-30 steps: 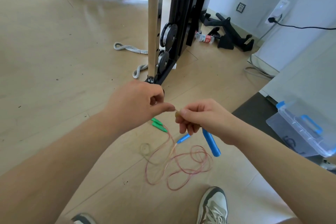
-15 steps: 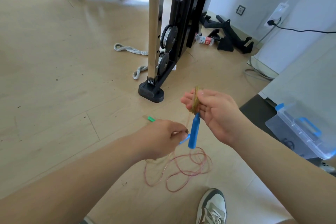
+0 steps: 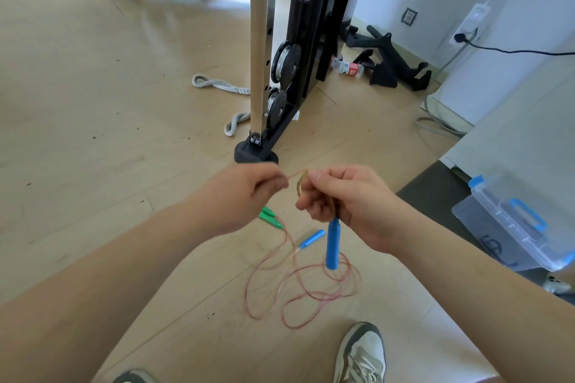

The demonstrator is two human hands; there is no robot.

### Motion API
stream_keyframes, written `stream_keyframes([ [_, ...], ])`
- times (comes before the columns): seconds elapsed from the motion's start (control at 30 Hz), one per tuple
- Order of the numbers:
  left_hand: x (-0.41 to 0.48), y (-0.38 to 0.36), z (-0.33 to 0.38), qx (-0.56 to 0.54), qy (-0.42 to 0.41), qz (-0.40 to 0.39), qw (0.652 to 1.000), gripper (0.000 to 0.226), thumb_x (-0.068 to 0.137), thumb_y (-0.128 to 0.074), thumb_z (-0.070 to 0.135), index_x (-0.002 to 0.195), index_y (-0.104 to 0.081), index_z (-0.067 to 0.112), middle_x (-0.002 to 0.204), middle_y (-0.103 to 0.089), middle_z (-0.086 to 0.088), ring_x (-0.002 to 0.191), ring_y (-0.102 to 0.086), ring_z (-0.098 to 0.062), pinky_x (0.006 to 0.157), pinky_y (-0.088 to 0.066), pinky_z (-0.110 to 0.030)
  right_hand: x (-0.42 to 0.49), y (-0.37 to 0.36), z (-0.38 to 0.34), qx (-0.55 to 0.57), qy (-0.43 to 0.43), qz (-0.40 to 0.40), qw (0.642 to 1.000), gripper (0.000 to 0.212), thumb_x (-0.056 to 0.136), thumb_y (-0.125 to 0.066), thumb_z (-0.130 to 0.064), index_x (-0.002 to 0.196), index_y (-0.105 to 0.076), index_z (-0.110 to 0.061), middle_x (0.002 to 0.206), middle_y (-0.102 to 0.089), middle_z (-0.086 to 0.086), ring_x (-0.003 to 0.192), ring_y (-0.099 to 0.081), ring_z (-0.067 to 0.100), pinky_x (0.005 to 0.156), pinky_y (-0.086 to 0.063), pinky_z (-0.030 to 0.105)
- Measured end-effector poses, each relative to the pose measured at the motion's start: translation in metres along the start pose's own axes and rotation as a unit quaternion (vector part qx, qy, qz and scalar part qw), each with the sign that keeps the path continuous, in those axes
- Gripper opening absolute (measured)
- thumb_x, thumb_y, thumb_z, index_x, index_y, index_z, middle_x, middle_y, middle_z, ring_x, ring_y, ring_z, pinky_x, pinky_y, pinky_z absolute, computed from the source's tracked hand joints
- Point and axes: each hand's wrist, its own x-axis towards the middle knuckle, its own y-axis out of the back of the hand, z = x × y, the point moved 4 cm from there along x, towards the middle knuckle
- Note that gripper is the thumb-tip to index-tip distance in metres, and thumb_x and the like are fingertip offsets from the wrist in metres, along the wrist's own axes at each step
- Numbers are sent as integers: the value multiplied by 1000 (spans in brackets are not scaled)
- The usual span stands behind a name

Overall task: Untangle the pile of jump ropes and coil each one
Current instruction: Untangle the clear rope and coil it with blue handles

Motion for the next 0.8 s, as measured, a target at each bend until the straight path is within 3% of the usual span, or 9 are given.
stream_keyframes([
  [0.1, -11, -30, 6, 59, 11, -107, 992, 26, 107, -43, 38, 113, -65, 27, 72, -57, 7, 68, -53, -7, 71, -48, -30, 3, -3, 1, 143, -32, 28, 989, 25, 107, -50, -22, 96, -64, -4, 93, -75, 18, 68, -63, 18, 66, -47, 26],
  [0.23, -23, -51, 27, 130, -26, -177, 975, 27, 106, -40, 35, 109, -62, 19, 84, -59, 3, 82, -57, -23, 78, -51, -39, 8, -1, 2, 174, -39, 120, 977, 27, 106, -54, -26, 98, -65, -2, 100, -78, 20, 83, -73, 22, 77, -55, 30],
  [0.33, -31, -48, 47, 65, -54, -193, 978, 18, 101, -52, 34, 101, -66, 22, 77, -59, 8, 73, -56, -11, 72, -52, -34, 9, 9, 0, -113, 24, 198, 973, 29, 103, -60, -31, 97, -72, -6, 91, -79, 6, 84, -75, 17, 77, -60, 31],
  [0.4, -27, -33, 54, 6, -71, -141, 987, 12, 98, -58, 27, 92, -66, 20, 72, -61, 9, 68, -55, -7, 63, -46, -24, 9, 7, 0, -294, 72, 171, 938, 31, 102, -59, -35, 91, -70, -8, 77, -73, -3, 67, -67, 18, 66, -55, 35],
  [0.43, -22, -23, 54, -17, -78, -100, 992, 11, 97, -61, 24, 88, -66, 20, 70, -61, 12, 65, -54, -4, 58, -42, -20, 10, 5, 2, -324, 83, 149, 931, 34, 103, -56, -35, 87, -68, -8, 72, -69, -1, 61, -59, 16, 63, -49, 35],
  [0.53, -11, 10, 38, -59, -73, 17, 995, 9, 96, -68, 28, 89, -71, 24, 64, -62, 16, 55, -51, 0, 52, -37, -14, 9, -1, 2, -234, 57, 77, 968, 43, 109, -43, -33, 87, -70, -8, 82, -77, 6, 64, -62, 12, 64, -44, 33],
  [0.63, -5, 23, 17, -93, -50, 85, 991, 15, 91, -73, 39, 83, -72, 26, 63, -63, -3, 53, -45, -6, 52, -41, -29, 7, -9, 1, -137, 4, -2, 991, 46, 109, -44, -33, 103, -70, 5, 94, -80, 11, 72, -66, 20, 65, -44, 30],
  [0.7, -2, 20, 8, -80, -22, 77, 994, 19, 93, -69, 41, 82, -72, 26, 65, -62, -7, 53, -44, -7, 53, -42, -29, 7, -11, 2, -79, -6, -24, 997, 41, 107, -49, -28, 108, -67, 9, 98, -79, 16, 74, -64, 22, 67, -45, 30],
  [0.8, -3, 3, -1, -21, 39, -9, 999, 24, 102, -52, 39, 94, -70, 26, 74, -66, -5, 57, -49, -6, 63, -49, -33, 8, -13, 1, 33, -12, -13, 999, 33, 107, -48, -22, 107, -66, 6, 106, -76, 23, 75, -63, 23, 69, -45, 31],
])
